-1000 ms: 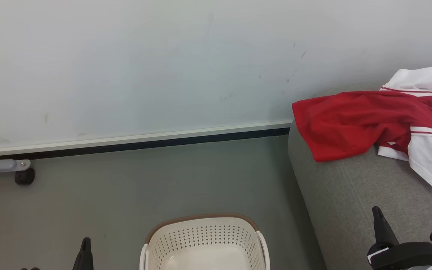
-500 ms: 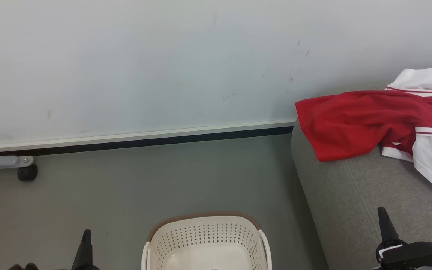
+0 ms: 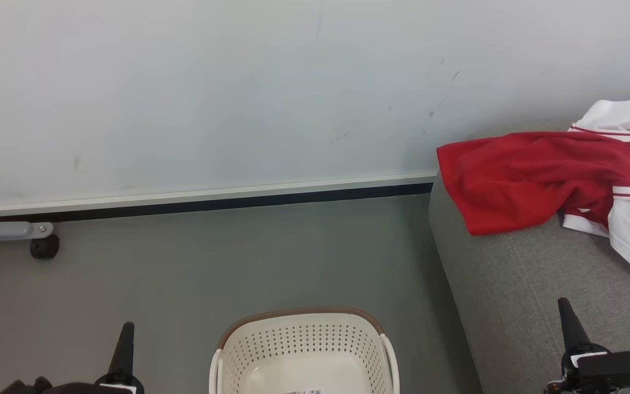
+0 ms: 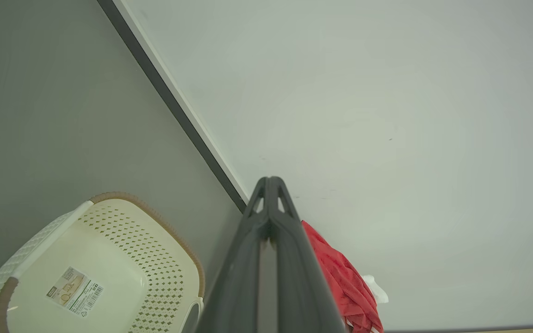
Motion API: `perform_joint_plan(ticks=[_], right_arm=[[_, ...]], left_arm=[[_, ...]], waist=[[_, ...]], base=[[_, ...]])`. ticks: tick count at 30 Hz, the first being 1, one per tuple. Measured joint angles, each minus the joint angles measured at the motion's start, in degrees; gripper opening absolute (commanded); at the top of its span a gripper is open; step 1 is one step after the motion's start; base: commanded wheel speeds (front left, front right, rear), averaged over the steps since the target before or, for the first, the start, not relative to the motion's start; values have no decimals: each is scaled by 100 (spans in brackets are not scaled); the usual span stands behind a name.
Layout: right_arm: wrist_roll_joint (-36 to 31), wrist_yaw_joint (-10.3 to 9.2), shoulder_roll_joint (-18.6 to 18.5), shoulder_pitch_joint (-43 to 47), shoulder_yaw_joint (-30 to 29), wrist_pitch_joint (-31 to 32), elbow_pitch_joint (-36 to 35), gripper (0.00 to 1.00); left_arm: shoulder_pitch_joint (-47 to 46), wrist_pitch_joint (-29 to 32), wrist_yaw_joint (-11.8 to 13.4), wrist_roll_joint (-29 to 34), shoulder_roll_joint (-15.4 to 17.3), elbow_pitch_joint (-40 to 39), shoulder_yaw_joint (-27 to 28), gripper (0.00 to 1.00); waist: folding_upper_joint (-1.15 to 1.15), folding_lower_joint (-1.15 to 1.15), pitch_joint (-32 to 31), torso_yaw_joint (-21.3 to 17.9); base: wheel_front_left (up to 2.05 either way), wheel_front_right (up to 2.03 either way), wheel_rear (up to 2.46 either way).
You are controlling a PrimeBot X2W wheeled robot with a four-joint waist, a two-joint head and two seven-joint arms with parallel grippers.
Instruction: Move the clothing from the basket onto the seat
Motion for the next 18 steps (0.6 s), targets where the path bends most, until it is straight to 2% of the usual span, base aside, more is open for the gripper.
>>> perform_joint_plan(ticks=[18], right_arm=[[1184,258,276,-51,-538,355,123,0]], left_arm=[[-339,354,-280,-1326,-58,191,177,0]], waist=[[0,0,48,83]], base=[[0,0,0]])
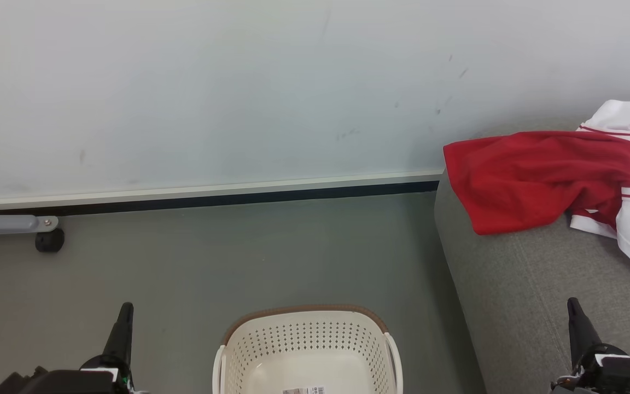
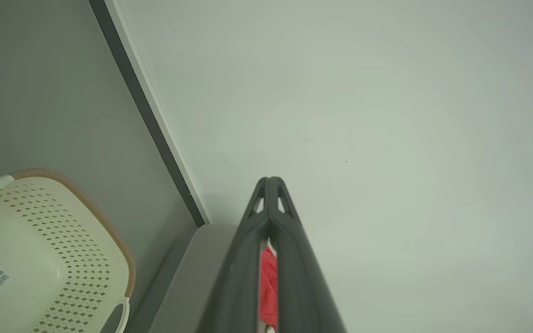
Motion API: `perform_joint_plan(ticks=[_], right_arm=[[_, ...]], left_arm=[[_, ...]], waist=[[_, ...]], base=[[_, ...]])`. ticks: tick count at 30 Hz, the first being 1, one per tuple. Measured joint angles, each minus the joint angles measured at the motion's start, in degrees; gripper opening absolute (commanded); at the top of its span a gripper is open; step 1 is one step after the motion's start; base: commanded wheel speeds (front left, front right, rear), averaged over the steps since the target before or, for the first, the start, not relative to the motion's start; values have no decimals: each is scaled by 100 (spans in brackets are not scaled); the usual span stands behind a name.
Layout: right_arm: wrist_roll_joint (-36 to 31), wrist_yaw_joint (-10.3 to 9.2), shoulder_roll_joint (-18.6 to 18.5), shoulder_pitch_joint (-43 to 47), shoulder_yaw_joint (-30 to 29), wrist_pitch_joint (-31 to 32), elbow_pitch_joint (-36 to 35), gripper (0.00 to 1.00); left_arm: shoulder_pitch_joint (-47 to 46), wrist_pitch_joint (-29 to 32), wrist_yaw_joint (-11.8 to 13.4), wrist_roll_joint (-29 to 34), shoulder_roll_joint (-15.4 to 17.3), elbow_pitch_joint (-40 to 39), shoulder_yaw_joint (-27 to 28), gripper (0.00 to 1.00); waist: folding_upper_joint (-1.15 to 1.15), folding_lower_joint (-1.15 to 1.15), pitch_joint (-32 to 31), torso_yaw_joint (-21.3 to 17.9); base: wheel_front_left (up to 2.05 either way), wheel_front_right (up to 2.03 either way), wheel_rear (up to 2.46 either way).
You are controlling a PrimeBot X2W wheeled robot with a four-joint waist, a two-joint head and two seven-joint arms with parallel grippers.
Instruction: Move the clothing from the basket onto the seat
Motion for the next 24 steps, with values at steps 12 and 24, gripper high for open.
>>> perform_joint_plan(ticks=[12,24], right_arm=[[298,69,64,-66,-133,91,25,0],[298,75,65,-66,-133,91,26,0]], left_arm=[[-92,96,-65,-377,-18,52,40,0],[-92,96,-65,-377,-19,53,40,0]], waist=[[0,0,11,19],[0,0,11,19]], base=[[0,0,0],[0,0,0]])
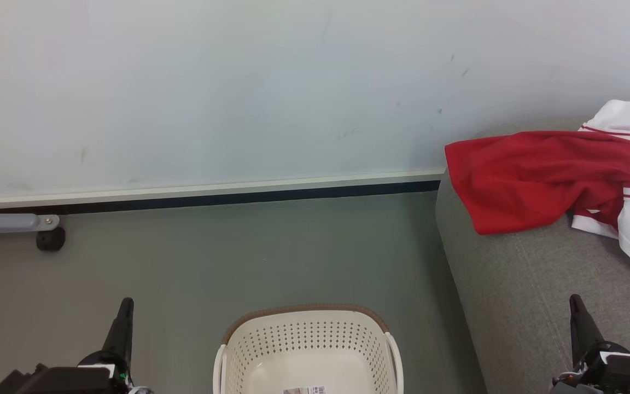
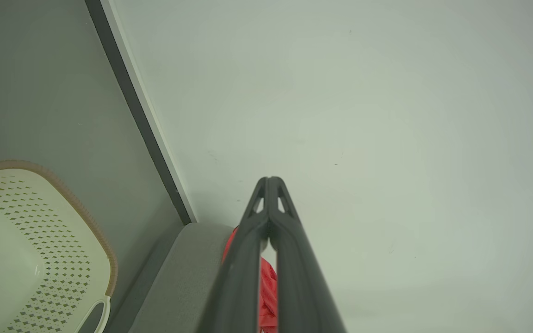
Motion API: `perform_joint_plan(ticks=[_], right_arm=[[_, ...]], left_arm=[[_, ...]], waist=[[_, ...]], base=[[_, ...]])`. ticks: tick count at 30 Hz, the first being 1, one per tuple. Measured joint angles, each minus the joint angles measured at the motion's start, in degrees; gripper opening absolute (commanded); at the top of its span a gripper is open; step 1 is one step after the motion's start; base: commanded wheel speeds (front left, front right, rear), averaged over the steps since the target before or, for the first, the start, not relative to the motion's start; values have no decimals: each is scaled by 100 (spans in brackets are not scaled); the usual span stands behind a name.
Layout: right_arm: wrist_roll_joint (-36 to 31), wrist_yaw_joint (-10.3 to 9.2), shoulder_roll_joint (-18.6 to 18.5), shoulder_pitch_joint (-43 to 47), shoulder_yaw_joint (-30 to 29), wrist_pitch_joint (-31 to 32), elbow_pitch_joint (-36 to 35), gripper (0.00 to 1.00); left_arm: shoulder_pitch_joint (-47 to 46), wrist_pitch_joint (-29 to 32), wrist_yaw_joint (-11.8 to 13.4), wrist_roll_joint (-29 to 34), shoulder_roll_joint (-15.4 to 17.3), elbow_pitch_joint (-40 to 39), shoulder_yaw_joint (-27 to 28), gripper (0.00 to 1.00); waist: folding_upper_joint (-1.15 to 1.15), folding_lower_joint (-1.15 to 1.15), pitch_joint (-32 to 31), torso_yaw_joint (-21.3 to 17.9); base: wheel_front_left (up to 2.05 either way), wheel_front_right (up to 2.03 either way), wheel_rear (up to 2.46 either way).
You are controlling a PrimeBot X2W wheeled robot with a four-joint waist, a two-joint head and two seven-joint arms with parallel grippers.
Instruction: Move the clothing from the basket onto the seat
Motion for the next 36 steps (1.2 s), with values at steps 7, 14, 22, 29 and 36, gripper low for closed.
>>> perform_joint_plan(ticks=[7,14,22,29,36], right_arm=[[0,0,0,0,0,0,0,0],[0,0,0,0,0,0,0,0],[1,0,1,0,1,-1,0,0],[1,0,1,0,1,-1,0,0],[1,0,1,0,1,-1,1,0]], left_arm=[[0,0,0,0,0,1,0,0],[0,0,0,0,0,1,0,0],[0,0,0,-1,0,1,-1,0],[0,0,0,-1,0,2,-1,0],[0,0,0,-1,0,2,-1,0]], waist=[[0,0,0,0],[0,0,0,0],[0,0,0,0],[0,0,0,0],[0,0,0,0]], base=[[0,0,0],[0,0,0],[0,0,0],[0,0,0],[0,0,0]])
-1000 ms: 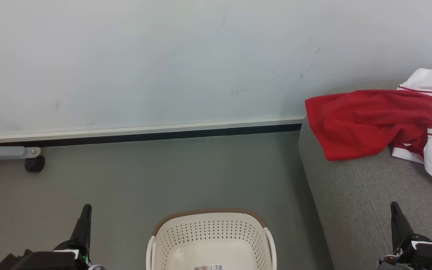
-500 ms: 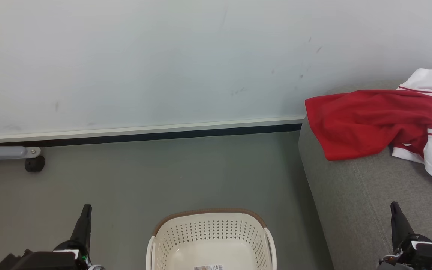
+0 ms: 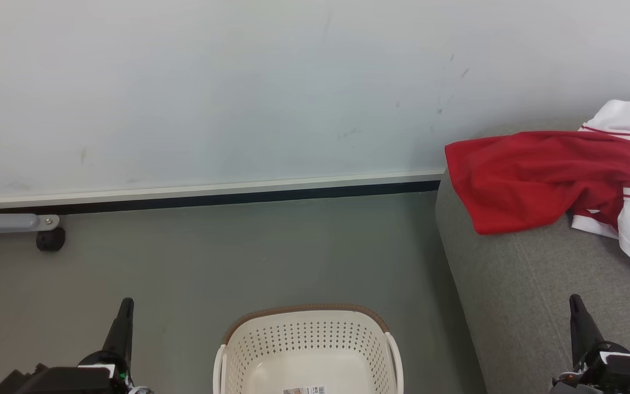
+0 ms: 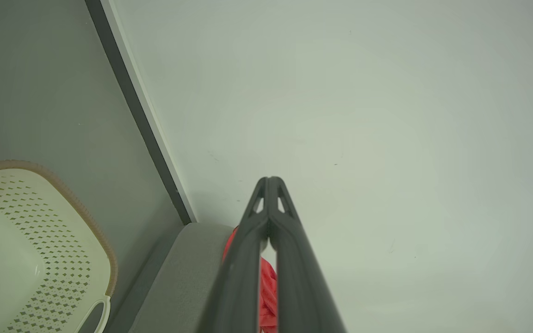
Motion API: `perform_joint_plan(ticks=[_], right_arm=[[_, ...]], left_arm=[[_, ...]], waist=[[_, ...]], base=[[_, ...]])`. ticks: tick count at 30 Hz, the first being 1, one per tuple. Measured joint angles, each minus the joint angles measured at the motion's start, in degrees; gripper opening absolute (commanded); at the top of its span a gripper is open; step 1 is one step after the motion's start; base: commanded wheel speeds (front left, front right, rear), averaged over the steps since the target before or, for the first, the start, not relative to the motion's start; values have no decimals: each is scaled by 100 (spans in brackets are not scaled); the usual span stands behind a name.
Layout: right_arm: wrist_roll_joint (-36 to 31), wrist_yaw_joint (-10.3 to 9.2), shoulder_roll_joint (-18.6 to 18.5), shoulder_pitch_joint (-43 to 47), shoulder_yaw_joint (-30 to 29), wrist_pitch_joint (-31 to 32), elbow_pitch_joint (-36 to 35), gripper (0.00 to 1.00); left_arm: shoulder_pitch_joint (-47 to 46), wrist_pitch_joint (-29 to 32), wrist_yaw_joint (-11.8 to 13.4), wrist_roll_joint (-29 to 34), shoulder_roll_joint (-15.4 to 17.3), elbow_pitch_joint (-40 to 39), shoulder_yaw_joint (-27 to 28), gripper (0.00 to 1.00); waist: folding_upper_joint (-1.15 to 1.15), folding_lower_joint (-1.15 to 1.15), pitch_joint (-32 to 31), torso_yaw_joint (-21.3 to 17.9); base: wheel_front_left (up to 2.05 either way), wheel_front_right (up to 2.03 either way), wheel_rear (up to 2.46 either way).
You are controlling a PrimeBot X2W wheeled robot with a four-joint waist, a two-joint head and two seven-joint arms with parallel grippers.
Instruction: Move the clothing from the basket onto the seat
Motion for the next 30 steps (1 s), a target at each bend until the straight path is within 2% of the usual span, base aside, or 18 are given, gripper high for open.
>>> perform_joint_plan(ticks=[30], right_arm=[[0,0,0,0,0,0,0,0]], left_arm=[[0,0,0,0,0,0,0,0]], waist=[[0,0,0,0]], base=[[0,0,0]])
